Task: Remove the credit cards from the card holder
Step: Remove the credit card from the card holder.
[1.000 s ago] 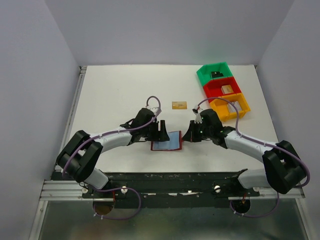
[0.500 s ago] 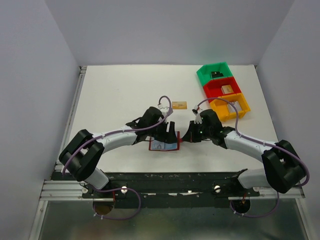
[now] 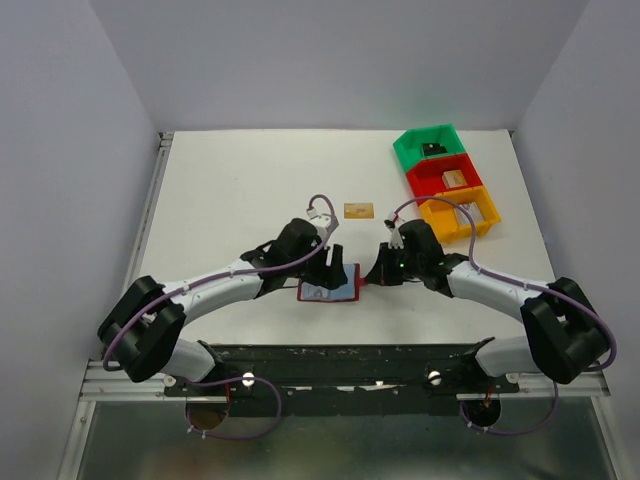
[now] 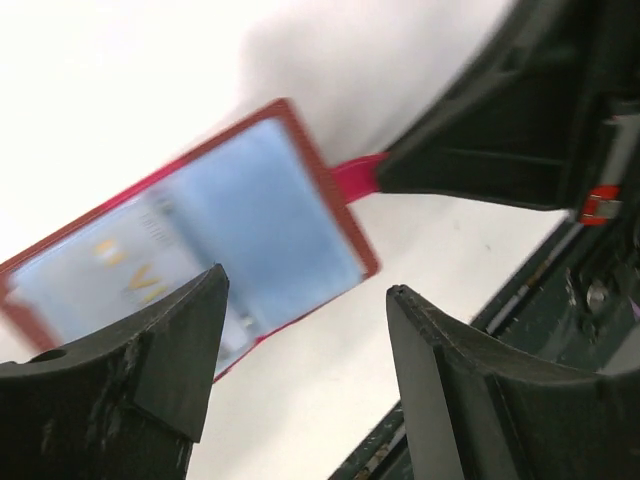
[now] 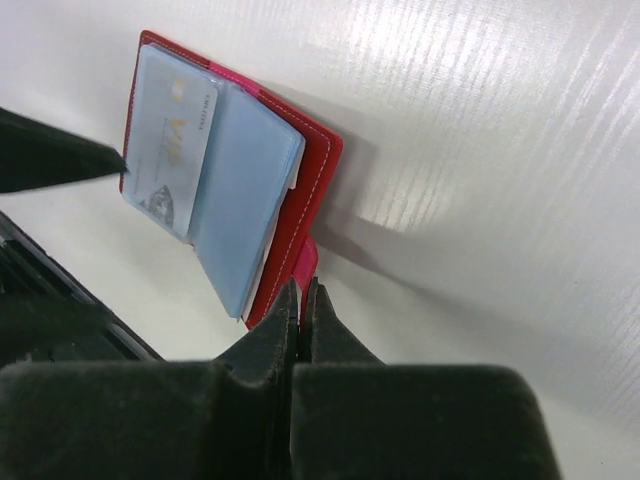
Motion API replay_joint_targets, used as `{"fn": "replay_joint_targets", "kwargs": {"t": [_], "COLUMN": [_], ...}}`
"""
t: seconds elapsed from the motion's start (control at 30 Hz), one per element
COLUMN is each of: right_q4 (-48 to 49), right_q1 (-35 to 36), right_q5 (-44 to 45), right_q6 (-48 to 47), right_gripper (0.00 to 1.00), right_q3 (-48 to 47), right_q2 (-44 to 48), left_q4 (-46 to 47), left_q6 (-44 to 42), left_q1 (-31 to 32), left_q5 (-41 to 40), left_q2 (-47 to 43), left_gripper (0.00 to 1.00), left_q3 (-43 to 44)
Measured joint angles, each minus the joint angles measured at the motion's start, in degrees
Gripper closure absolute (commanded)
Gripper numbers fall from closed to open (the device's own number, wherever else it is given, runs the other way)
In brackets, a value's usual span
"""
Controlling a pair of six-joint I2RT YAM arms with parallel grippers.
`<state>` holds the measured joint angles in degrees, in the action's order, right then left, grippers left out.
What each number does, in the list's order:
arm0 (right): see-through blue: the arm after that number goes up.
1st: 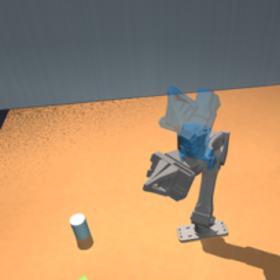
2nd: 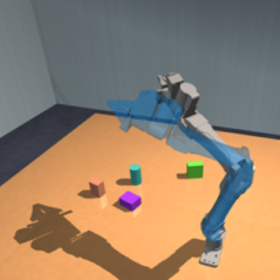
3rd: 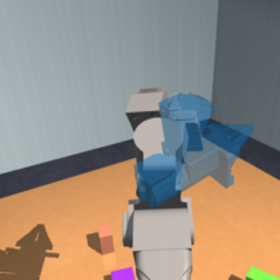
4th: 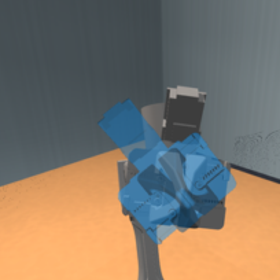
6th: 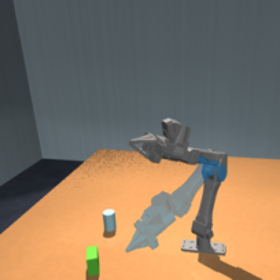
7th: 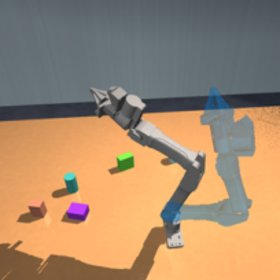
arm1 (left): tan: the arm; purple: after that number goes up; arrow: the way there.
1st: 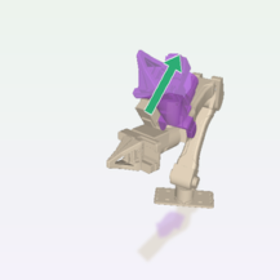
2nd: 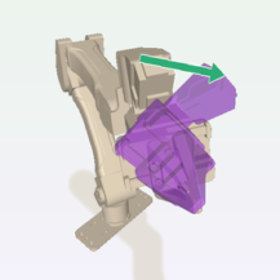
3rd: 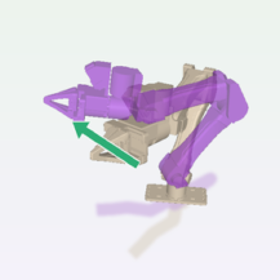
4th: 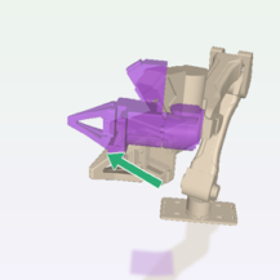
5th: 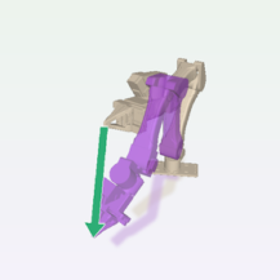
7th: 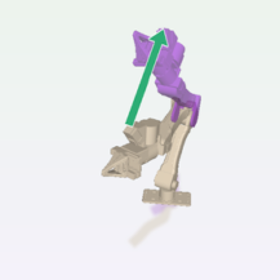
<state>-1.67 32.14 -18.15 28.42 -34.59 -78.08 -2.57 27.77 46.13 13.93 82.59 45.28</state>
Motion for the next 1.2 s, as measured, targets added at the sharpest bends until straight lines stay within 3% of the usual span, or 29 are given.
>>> {"fn": "replay_joint_targets", "kwargs": {"t": [0.13,0.33,0.5,0.63,0.7,0.77,0.83,0.9,1.0,1.2], "right_q4": [-0.9,-6.3,-11.5,-16.5,-17.3,-15.8,-12.0,-6.1,1.7,8.9], "right_q1": [-0.3,-0.3,-0.3,-0.3,-0.3,-0.4,-0.5,-0.5,-0.2,0.6], "right_q5": [1.1,4.7,8.6,11.8,12.1,10.2,6.6,0.6,-6.4,-13.7], "right_q6": [0.0,-0.6,-1.7,-3.1,-3.8,-4.0,-3.4,-1.2,2.3,7.4], "right_gripper": [0.98,0.57,0.48,0.50,0.58,0.79,0.87,0.86,0.79,0.75], "right_q3": [0.0,-2.4,-4.9,-8.4,-9.6,-9.5,-8.8,-7.7,-6.6,-5.9], "right_q2": [-0.4,-2.2,-0.8,1.9,4.0,6.8,7.9,6.7,0.6,-9.8], "left_q4": [0.7,1.2,1.1,1.3,2.0,3.4,4.8,7.0,9.2,9.7], "left_q6": [3.7,9.3,11.3,11.7,11.8,11.7,11.9,12.2,12.7,12.8], "left_q1": [-4.7,-9.1,-9.2,-9.3,-9.3,-9.3,-9.3,-9.3,-9.3,-9.4], "left_q5": [-3.9,-7.5,-9.3,-10.4,-10.5,-10.4,-10.0,-8.9,-7.5,-6.7], "left_q2": [-5.3,-6.8,-8.8,-10.3,-10.8,-10.8,-10.7,-9.7,-7.7,-4.5], "left_gripper": [0.33,0.45,0.48,0.55,0.68,0.84,0.95,1.00,1.00,1.00], "left_q3": [-5.0,-8.8,-10.8,-10.8,-10.8,-10.8,-10.8,-10.8,-10.9,-10.9]}}
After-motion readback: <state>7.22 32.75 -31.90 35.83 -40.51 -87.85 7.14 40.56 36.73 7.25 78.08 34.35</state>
